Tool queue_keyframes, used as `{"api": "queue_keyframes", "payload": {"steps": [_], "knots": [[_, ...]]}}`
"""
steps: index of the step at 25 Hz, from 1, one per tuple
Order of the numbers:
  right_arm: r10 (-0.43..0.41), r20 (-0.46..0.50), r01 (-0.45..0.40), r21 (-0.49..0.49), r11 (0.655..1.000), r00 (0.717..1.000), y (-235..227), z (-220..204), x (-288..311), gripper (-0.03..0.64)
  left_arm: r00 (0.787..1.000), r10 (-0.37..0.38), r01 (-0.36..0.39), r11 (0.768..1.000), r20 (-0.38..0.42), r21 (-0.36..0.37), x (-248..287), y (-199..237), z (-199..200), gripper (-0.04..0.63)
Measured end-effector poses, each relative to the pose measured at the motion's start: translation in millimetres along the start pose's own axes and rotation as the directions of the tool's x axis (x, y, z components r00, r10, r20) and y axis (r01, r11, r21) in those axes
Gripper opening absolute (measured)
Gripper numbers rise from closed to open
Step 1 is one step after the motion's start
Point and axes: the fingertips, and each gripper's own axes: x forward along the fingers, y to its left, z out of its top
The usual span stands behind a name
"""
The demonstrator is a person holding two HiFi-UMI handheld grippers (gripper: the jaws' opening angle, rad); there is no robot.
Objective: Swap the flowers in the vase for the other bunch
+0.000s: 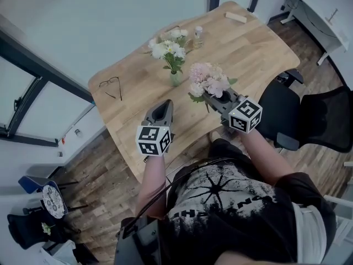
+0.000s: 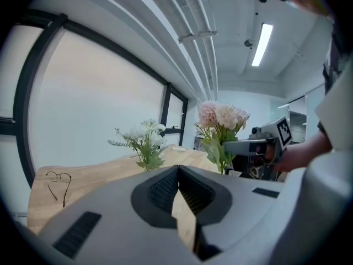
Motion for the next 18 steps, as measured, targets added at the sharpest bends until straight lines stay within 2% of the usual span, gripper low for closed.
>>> {"api": "queue_keyframes", "payload": {"steps": [10, 18], "knots": [[0.059, 0.011, -0.059, 0.010, 0.998, 0.998, -51.2, 20.6, 28.1, 0.048, 0.996, 0.090, -0.090, 0.996, 0.026, 0.004, 35.3, 31.7, 35.2, 0.015], [0.088, 0.004, -0.088, 0.021, 0.996, 0.996, -80.1, 26.1, 47.6, 0.048, 0.989, 0.149, -0.149, 0.989, 0.020, 0.004, 59.1, 59.3, 47.8, 0.018]]}}
